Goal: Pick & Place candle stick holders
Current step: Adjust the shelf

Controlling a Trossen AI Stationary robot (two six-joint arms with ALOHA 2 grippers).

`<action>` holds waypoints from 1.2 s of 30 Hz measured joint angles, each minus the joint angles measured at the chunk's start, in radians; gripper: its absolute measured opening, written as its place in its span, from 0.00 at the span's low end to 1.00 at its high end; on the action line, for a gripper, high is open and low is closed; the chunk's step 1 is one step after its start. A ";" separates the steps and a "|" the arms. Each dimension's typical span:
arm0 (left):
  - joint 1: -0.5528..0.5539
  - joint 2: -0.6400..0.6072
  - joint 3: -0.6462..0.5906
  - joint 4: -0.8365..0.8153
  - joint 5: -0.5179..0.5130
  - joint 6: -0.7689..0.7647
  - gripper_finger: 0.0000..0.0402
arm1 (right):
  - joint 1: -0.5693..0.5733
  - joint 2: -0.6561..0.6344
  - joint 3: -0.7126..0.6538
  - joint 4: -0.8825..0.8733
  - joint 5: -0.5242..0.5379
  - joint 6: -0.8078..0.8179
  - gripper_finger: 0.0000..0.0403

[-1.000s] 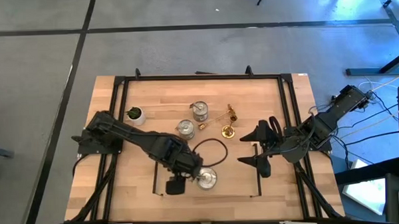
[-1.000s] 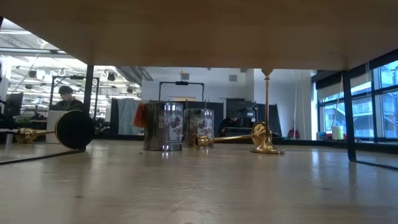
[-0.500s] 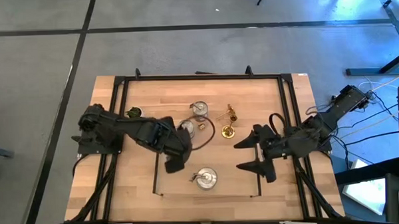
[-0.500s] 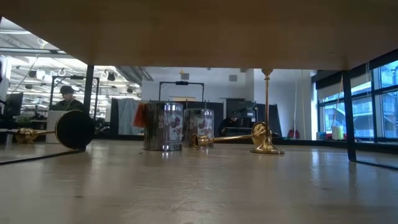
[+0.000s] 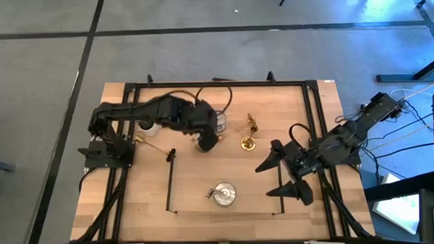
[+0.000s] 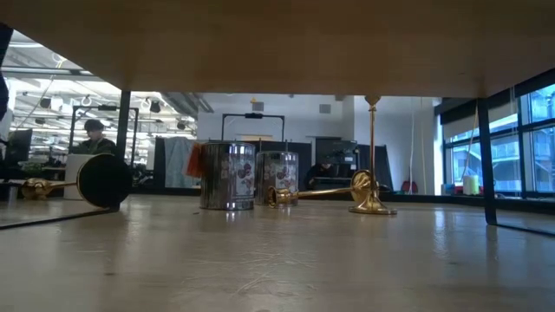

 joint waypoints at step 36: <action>0.204 0.001 -0.001 0.223 0.083 0.132 0.69 | -0.670 -0.234 0.137 -0.376 0.376 -0.438 0.93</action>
